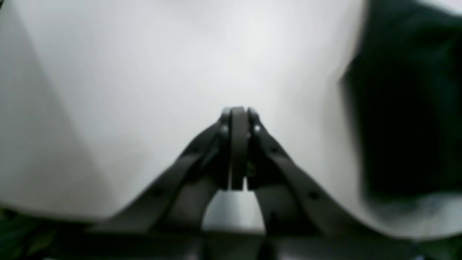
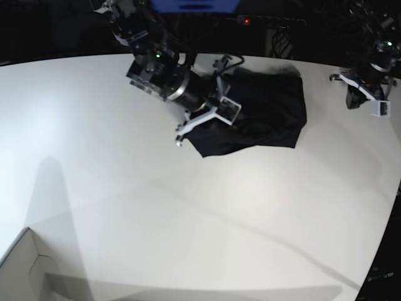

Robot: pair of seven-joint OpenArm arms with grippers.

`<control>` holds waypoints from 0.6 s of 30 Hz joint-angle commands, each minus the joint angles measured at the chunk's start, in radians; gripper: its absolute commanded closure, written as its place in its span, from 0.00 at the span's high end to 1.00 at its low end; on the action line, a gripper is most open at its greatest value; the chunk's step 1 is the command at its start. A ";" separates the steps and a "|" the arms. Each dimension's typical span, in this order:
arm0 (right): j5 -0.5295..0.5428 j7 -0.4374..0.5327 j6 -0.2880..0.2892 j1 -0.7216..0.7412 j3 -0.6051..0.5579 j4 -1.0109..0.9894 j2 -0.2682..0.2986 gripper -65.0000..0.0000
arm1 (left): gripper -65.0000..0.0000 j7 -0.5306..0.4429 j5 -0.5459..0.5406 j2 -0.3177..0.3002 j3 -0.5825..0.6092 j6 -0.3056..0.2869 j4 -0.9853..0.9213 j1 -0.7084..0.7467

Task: Layout the t-shirt on the table in an organized manner, then fold the t-shirt properly
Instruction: 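Press and tuck the shirt bundle with the right gripper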

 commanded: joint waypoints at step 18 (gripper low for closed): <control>0.019 0.030 -0.008 -0.039 0.086 -0.007 0.001 0.57 | 0.00 -0.018 -0.015 -0.032 0.005 0.000 -0.172 -0.120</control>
